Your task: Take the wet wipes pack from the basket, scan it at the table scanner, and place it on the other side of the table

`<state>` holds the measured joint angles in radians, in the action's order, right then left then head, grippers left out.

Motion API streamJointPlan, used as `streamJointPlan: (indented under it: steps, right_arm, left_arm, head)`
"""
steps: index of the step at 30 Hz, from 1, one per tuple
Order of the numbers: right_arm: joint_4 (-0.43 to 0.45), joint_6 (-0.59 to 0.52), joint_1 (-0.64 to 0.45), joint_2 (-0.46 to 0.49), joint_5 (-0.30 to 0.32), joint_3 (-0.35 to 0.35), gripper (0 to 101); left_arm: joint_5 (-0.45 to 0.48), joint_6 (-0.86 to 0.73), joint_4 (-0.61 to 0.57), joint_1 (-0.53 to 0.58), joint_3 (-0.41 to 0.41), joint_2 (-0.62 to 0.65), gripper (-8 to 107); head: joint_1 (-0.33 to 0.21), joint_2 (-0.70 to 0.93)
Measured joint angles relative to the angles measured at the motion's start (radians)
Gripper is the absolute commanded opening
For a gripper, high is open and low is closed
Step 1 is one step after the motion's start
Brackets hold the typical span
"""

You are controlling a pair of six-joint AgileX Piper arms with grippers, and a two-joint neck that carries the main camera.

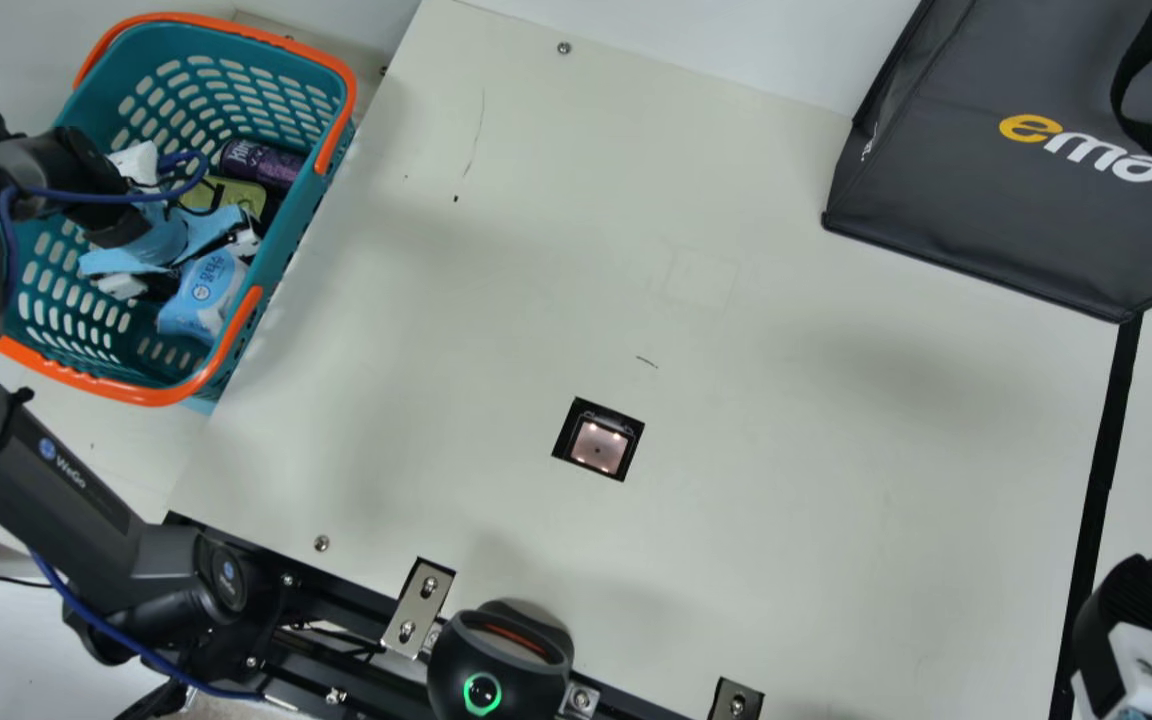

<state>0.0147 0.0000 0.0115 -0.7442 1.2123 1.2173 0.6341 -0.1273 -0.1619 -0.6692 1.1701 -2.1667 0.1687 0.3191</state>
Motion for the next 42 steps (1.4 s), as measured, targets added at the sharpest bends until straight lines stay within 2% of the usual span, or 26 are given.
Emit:
streamJointPlan:
  steps: [13, 28, 42]
  right_arm:
    - [0.000, 0.000, 0.000, 0.000, 0.000, 0.000, 95]
    - [0.000, 0.000, 0.000, 0.000, 0.000, 0.000, 95]
    - [-0.001, 0.000, 0.000, 0.000, -0.001, 0.000, 95]
  left_arm:
    - [-0.011, 0.024, -0.012, 0.006, -0.002, -0.024, 90]
    - [-0.022, -0.014, -0.067, -0.009, 0.004, -0.056, -8]
    - [-0.023, -0.105, -0.139, -0.048, -0.010, -0.040, -8]
  head:
    - [0.000, 0.000]
    - [0.000, 0.000]
    - [-0.002, -0.002]
